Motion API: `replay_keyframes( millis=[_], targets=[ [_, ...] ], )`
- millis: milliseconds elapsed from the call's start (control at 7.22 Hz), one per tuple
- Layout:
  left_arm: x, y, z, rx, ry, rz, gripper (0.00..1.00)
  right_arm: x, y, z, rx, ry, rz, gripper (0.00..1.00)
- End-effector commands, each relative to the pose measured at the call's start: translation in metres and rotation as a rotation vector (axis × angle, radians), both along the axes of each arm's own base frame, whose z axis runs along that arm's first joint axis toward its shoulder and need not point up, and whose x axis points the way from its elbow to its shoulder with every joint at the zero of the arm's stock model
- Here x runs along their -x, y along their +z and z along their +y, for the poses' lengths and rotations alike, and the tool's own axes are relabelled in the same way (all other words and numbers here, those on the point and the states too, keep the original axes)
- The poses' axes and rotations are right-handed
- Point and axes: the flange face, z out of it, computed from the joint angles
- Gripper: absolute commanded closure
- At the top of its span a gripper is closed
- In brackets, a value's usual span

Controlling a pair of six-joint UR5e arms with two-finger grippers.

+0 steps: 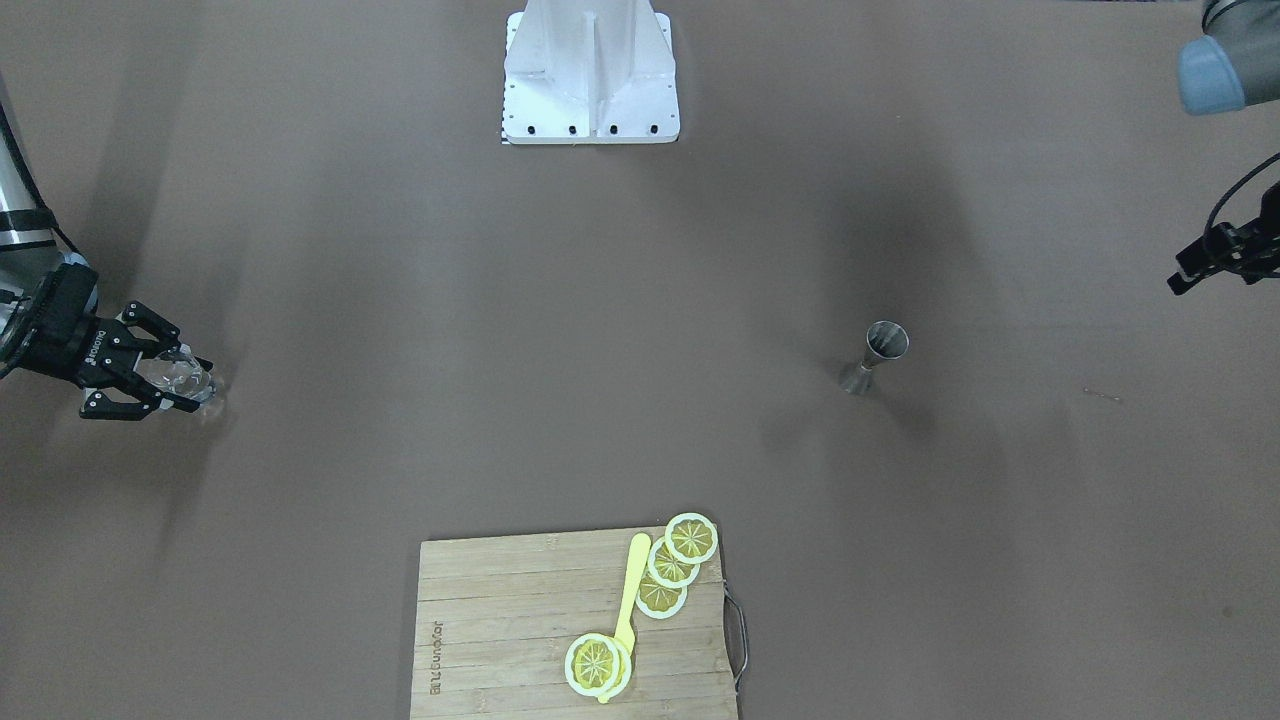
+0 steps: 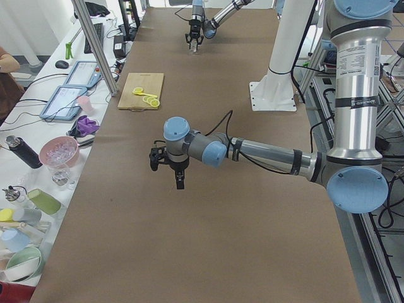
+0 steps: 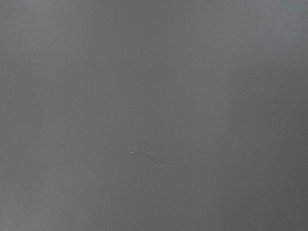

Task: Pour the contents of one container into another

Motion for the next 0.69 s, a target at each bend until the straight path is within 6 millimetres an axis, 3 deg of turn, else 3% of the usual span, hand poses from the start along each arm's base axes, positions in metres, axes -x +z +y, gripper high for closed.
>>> replay_keyframes(
  millis=[0,138,277,415,554],
  targets=[
    [0.050,0.053,0.044,0.082,-0.035,0.076,0.02,0.000,-0.001,-0.001,0.009,0.011,-0.006,0.53],
    [0.054,0.070,0.062,0.026,0.039,0.059,0.02,0.000,-0.001,-0.001,0.009,0.013,-0.006,0.49],
    [0.057,0.075,0.069,0.038,0.037,0.056,0.02,-0.001,-0.001,-0.001,0.005,0.016,-0.008,0.43],
    [0.077,0.067,0.070,0.037,-0.025,0.059,0.02,-0.002,-0.002,-0.001,0.006,0.017,-0.009,0.40],
    [0.081,0.066,0.070,0.059,-0.056,0.060,0.02,-0.002,-0.002,-0.001,0.019,0.018,-0.012,0.31]
  ],
)
